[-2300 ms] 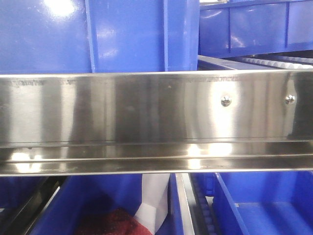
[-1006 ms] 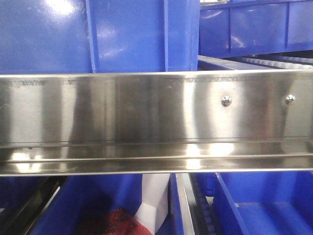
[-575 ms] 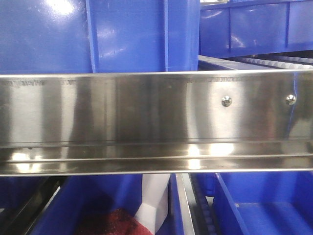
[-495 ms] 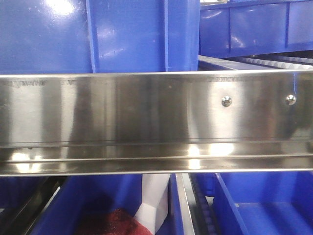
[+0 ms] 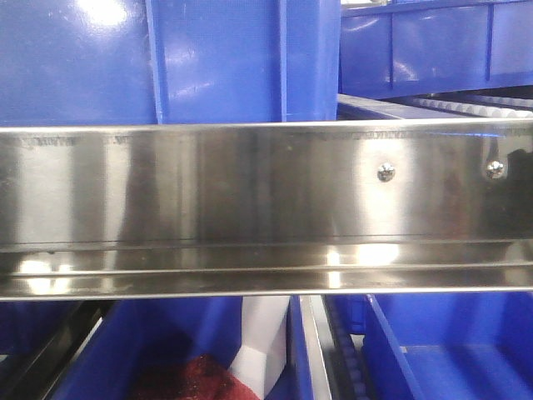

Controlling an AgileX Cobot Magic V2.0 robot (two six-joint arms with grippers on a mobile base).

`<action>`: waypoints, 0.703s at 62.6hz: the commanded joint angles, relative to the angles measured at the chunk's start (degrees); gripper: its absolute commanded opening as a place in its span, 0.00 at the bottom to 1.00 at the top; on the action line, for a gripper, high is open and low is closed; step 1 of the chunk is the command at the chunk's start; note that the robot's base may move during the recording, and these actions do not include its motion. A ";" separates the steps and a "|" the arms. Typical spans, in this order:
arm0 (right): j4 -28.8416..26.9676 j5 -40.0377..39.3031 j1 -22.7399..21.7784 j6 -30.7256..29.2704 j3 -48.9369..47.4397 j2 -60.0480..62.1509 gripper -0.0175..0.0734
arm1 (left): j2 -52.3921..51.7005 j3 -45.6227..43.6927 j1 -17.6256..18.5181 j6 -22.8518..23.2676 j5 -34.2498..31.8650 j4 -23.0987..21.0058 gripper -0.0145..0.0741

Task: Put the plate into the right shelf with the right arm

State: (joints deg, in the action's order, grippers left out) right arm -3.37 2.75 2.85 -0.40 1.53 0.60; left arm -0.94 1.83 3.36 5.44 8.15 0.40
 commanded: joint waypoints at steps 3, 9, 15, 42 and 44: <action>0.83 -3.22 0.11 -0.58 -0.28 0.79 0.25 | -0.36 0.54 0.10 0.34 -5.13 0.01 0.11; 0.90 -1.03 0.11 -0.58 -0.28 0.79 0.25 | -0.36 0.54 0.10 0.34 -5.13 0.01 0.11; 0.90 -0.19 0.11 -0.58 -0.28 0.79 0.25 | -0.36 0.54 0.10 0.34 -5.13 0.01 0.11; 0.85 -1.07 0.11 -0.58 -0.28 0.79 0.25 | -0.36 0.54 0.10 0.34 -5.13 0.01 0.11; 0.85 -1.07 0.11 -0.58 -0.28 0.79 0.25 | -0.36 0.54 0.10 0.34 -5.13 0.01 0.11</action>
State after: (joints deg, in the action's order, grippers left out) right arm -3.04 6.91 2.85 -0.40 1.53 0.60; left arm -0.94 1.83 3.36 5.44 8.15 0.40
